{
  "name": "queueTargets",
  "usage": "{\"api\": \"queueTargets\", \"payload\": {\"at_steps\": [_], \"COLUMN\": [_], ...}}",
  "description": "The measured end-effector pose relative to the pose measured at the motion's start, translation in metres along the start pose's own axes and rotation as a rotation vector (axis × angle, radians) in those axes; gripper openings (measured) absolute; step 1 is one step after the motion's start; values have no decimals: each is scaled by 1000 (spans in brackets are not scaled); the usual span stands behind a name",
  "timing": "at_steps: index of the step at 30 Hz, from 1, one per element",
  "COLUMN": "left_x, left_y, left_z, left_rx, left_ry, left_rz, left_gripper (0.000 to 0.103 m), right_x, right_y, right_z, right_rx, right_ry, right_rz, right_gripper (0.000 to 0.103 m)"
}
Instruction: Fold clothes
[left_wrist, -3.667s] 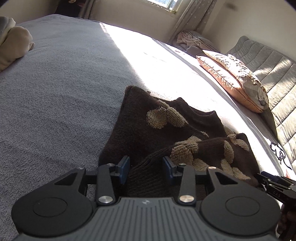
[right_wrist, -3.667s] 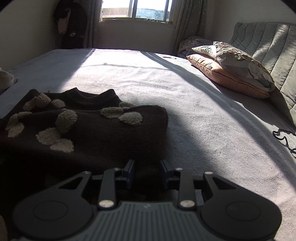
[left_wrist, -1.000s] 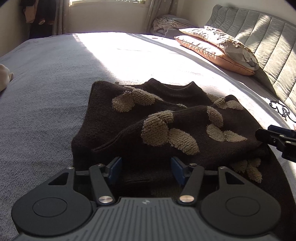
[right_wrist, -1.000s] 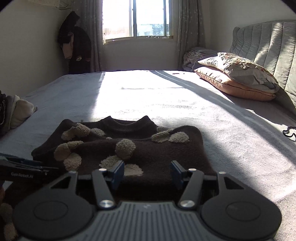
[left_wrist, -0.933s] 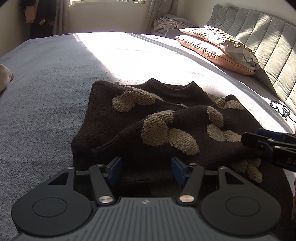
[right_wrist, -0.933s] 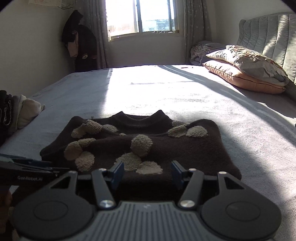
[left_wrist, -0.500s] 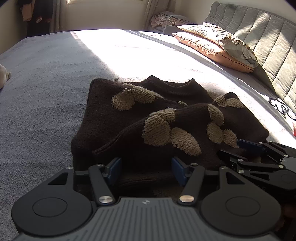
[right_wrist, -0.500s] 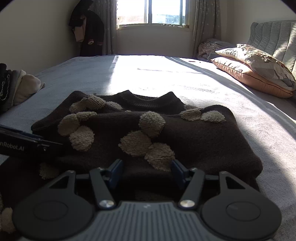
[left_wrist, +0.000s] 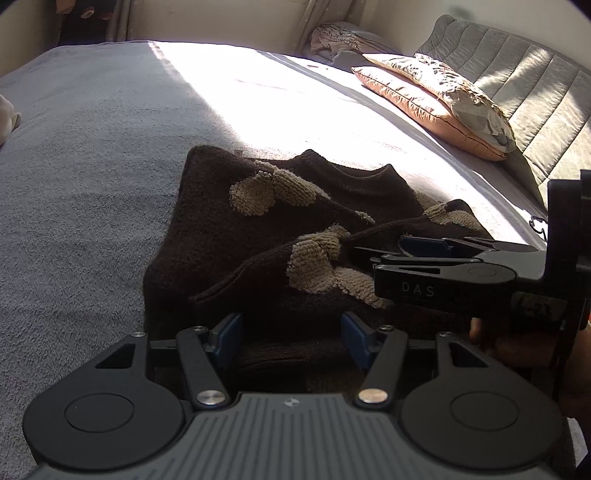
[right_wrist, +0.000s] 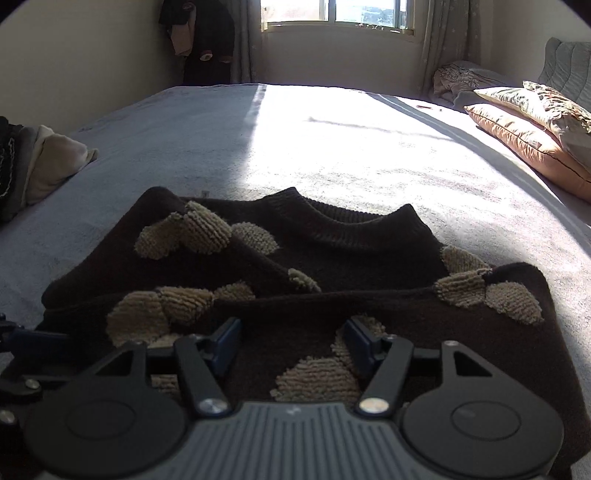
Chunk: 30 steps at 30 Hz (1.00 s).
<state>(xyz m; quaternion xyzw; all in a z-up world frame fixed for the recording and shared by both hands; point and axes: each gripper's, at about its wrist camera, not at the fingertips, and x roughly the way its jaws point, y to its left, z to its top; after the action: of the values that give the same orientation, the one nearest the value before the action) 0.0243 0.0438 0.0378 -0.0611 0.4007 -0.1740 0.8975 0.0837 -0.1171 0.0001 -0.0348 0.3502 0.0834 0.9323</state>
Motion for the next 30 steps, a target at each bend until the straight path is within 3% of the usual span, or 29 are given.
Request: {"api": "queueTargets", "payload": {"at_steps": [4, 7, 10, 12, 14, 17, 22, 30], "left_x": [-4, -13, -19, -20, -18, -7, 0, -2], "left_y": [3, 9, 7, 3, -1, -7, -6, -5], "left_z": [2, 5, 7, 6, 5, -1, -5, -6], "left_rx": [-17, -64, -73, -54, -32, 11, 31, 29], "left_ry": [-1, -30, -68, -88, -98, -86, -78, -70], "left_rz": [-14, -33, -22, 0, 23, 62, 76, 69], "left_gripper": [62, 62, 62, 62, 62, 63, 65, 65], "right_x": [-10, -41, -72, -80, -70, -64, -57, -60], "right_y": [1, -13, -34, -49, -61, -51, -39, -44], "right_z": [3, 3, -13, -32, -53, -70, -67, -70], "right_rx": [1, 71, 144, 185, 236, 152, 132, 152], "right_ry": [0, -82, -130, -116, -59, -112, -117, -136], "right_rz": [-12, -14, -40, -72, -76, -98, -161, -144], "right_gripper": [64, 65, 71, 74, 76, 78, 84, 84]}}
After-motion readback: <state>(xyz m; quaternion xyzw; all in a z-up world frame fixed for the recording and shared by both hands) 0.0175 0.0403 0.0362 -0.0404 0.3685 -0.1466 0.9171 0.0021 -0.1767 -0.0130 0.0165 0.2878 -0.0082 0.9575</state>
